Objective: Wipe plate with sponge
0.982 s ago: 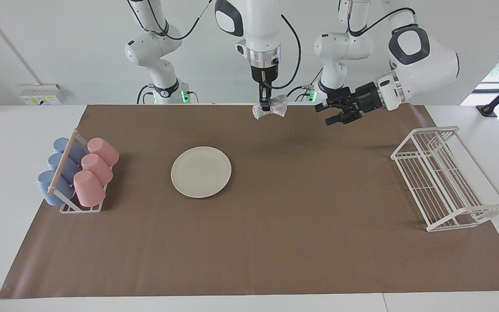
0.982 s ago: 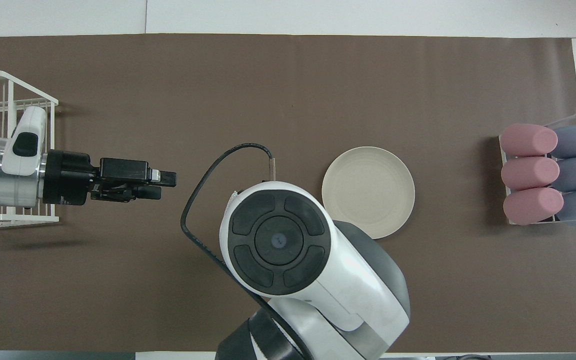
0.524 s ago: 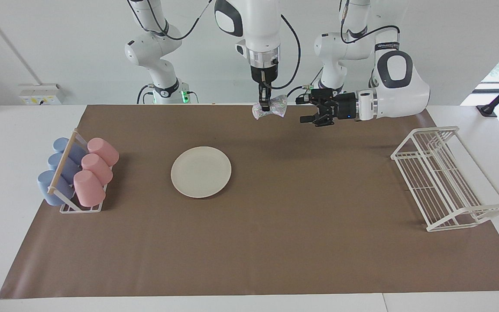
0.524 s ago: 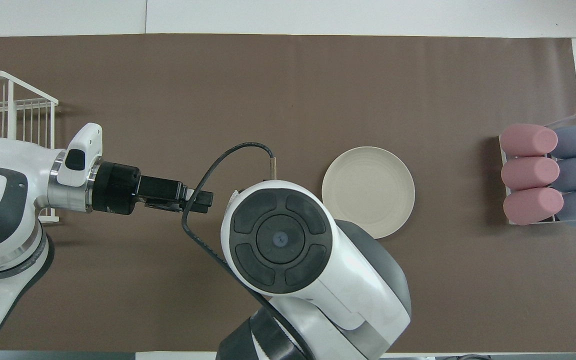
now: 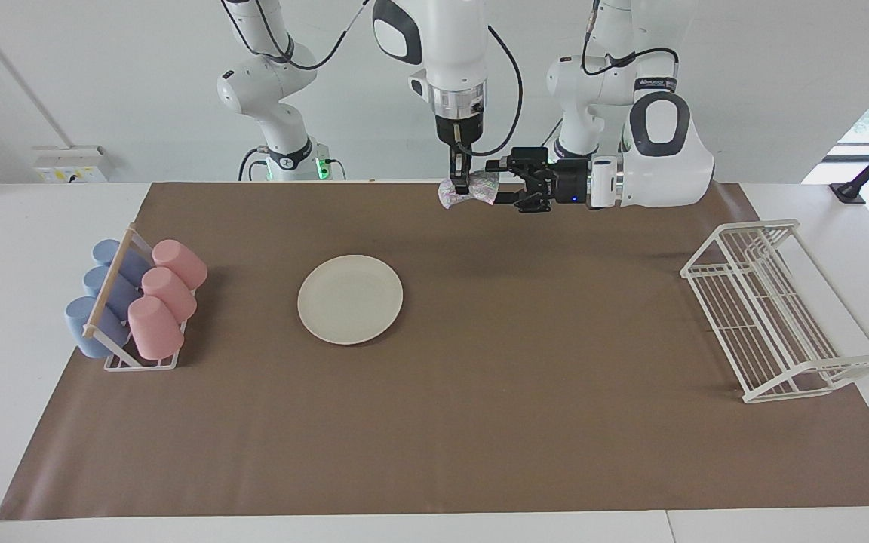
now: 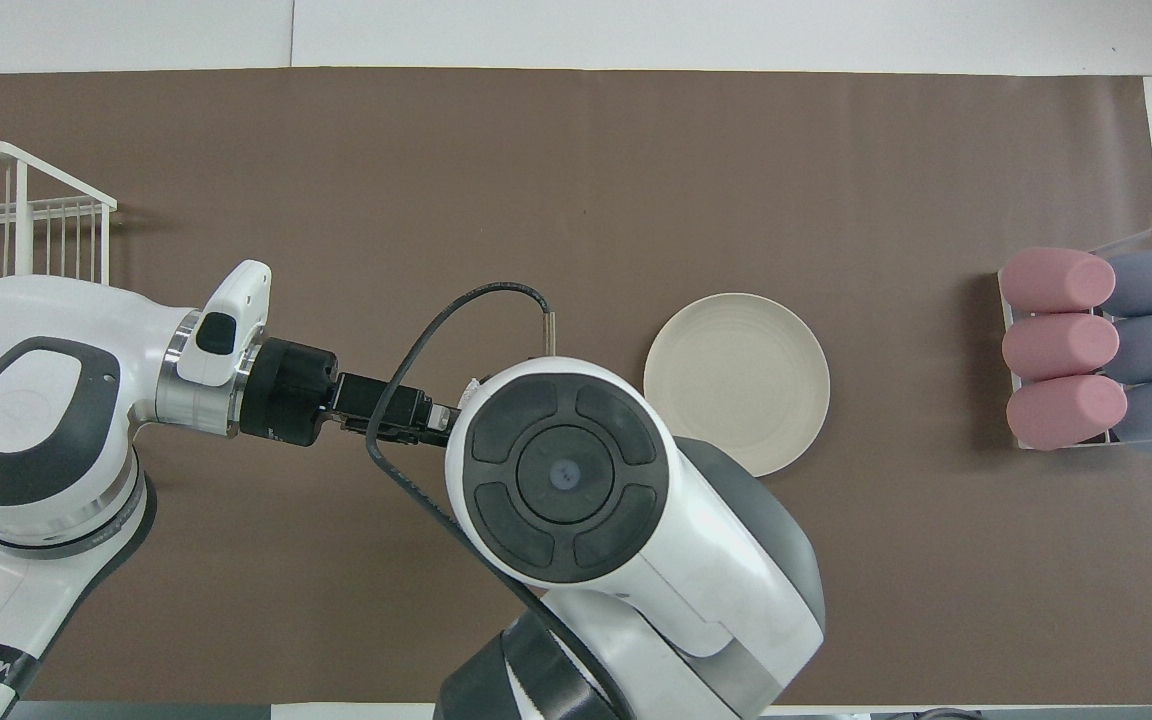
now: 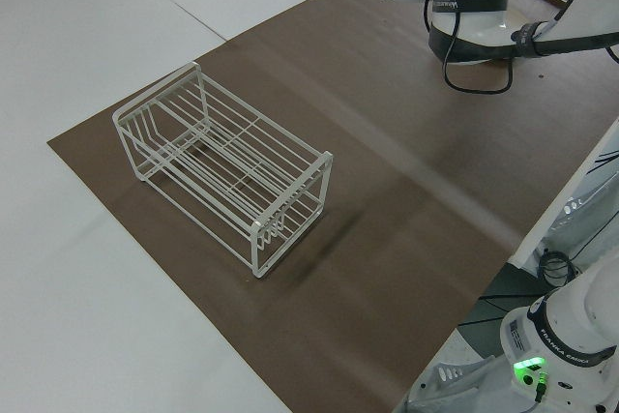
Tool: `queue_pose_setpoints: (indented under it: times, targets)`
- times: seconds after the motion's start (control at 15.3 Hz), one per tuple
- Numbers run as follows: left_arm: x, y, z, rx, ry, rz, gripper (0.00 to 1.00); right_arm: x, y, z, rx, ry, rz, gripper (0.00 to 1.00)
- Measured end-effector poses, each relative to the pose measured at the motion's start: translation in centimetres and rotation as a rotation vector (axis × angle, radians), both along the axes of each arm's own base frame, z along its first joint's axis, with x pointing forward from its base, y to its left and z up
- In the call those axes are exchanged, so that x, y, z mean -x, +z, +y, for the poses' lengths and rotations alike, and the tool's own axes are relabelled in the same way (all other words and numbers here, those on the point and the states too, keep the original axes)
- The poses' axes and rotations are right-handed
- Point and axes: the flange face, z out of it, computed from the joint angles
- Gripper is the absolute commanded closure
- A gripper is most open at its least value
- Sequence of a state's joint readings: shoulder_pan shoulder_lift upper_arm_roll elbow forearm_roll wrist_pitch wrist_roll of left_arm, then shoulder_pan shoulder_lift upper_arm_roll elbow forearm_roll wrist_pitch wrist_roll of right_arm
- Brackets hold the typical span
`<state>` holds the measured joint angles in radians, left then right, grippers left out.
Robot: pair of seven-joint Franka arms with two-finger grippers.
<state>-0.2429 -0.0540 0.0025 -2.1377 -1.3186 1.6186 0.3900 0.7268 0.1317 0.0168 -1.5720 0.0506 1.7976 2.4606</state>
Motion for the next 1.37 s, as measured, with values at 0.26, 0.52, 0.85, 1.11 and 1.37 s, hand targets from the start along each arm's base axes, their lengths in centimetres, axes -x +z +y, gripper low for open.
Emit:
queue_pose_setpoints:
  times: [0.26, 0.52, 0.85, 1.11, 1.37]
  targets:
    - [-0.02, 0.53, 0.19, 0.014, -0.016, 0.001, 1.0, -0.01, 0.0, -0.01, 0.0, 0.0, 0.0, 1.0]
    - [0.07, 0.53, 0.17, 0.018, -0.025, 0.006, 1.0, -0.01, 0.05, 0.0, -0.001, 0.0, -0.001, 1.0]
    - [0.05, 0.49, 0.17, 0.012, -0.021, 0.024, 1.0, -0.02, 0.05, -0.01, -0.001, -0.003, 0.0, 0.01]
    - [-0.01, 0.67, 0.19, 0.007, -0.02, 0.035, 1.0, -0.11, 0.04, -0.11, 0.0, -0.012, 0.0, 0.0]
    - [-0.09, 0.87, 0.2, 0.006, -0.019, 0.036, 1.0, -0.81, 0.01, -0.86, 0.001, -0.03, -0.001, 0.0]
